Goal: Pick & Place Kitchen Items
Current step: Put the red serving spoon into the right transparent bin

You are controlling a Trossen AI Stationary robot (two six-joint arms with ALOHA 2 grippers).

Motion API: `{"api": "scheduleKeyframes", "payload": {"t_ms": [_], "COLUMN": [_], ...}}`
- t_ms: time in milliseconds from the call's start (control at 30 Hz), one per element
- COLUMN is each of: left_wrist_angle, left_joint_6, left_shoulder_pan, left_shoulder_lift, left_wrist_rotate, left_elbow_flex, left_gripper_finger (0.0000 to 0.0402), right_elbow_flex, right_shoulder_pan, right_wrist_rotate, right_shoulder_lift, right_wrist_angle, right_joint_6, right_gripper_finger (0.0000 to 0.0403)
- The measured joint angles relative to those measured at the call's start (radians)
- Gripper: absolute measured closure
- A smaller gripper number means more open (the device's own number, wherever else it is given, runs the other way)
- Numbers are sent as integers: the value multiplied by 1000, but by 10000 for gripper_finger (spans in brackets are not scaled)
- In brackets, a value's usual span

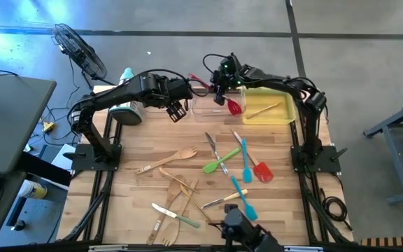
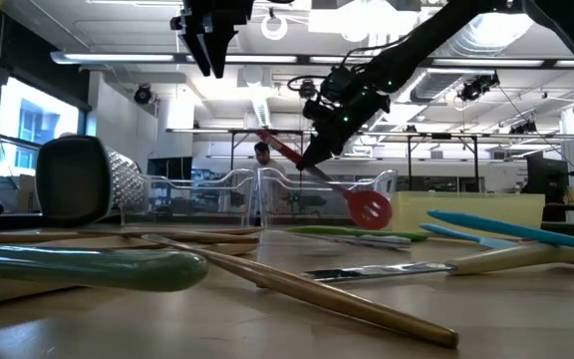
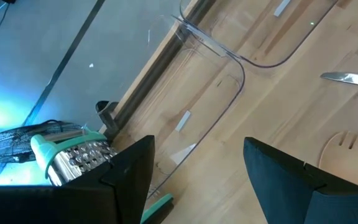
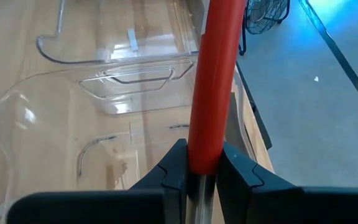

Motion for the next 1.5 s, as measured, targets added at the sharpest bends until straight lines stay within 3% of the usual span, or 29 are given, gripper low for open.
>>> {"api": "scheduleKeyframes", "payload": {"t_ms": [1500], "left_wrist_angle": [-2], "left_joint_6": [-15], "left_shoulder_pan": [0], "left_shoulder_lift": [0], "left_wrist_rotate": [23], "left_elbow_flex": [0], "left_gripper_finger": [162], "right_elbow_flex": [-3], "right_shoulder_pan": [63], "right_wrist_rotate": [80], "right_shoulder_lift": [42], "right_wrist_angle": [25], "right_joint_6": [9], "right_gripper_finger": [350]}}
